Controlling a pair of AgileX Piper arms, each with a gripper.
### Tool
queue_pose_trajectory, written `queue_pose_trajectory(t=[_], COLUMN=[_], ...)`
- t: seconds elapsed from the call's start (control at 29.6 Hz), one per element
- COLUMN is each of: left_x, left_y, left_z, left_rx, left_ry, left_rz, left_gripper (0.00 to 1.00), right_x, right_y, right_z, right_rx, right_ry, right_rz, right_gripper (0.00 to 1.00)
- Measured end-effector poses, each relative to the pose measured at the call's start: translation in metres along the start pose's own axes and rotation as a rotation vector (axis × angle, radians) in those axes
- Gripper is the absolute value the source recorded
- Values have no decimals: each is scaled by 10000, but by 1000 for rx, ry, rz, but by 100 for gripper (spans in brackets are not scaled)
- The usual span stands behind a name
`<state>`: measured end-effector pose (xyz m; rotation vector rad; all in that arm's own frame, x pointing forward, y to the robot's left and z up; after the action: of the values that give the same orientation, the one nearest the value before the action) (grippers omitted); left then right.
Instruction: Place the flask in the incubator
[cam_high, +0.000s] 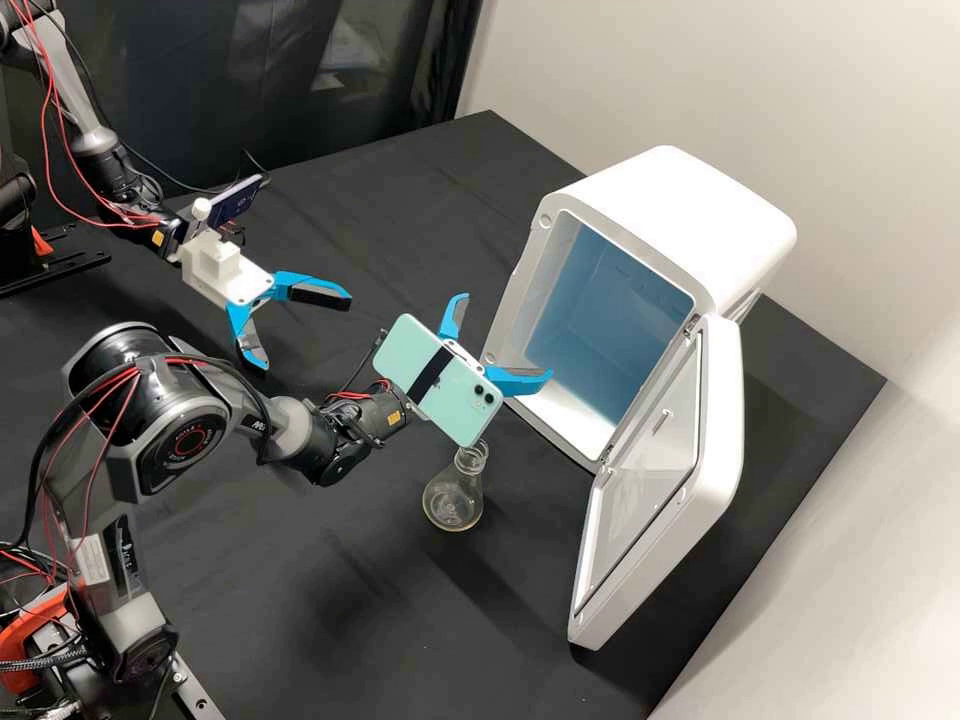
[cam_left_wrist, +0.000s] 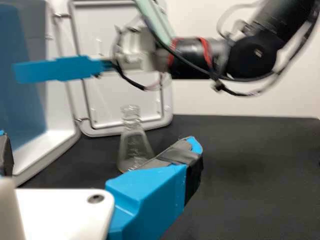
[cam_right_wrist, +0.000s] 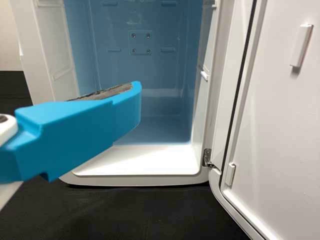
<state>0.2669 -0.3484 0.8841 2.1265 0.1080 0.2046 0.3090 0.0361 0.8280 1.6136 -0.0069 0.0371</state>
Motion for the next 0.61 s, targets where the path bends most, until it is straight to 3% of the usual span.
queue_pose_trajectory(t=[0.07,0.14,0.2,0.34,0.41,0.61], left_x=[-24,-38,-53,-50,-25,21], left_y=[34,61,90,95,64,-27], left_z=[-69,-109,-140,-138,-147,-170], left_rx=[-20,-26,-23,-6,8,98], left_ry=[9,15,15,-10,-17,-15], left_rz=[23,45,70,74,68,40], left_gripper=[100,100,100,100,100,100], right_x=[0,0,0,0,0,0], right_y=[0,0,0,0,0,0], right_z=[0,0,0,0,0,0], right_rx=[0,0,0,0,0,0], right_ry=[0,0,0,0,0,0], right_rz=[0,0,0,0,0,0], right_gripper=[100,100,100,100,100,100])
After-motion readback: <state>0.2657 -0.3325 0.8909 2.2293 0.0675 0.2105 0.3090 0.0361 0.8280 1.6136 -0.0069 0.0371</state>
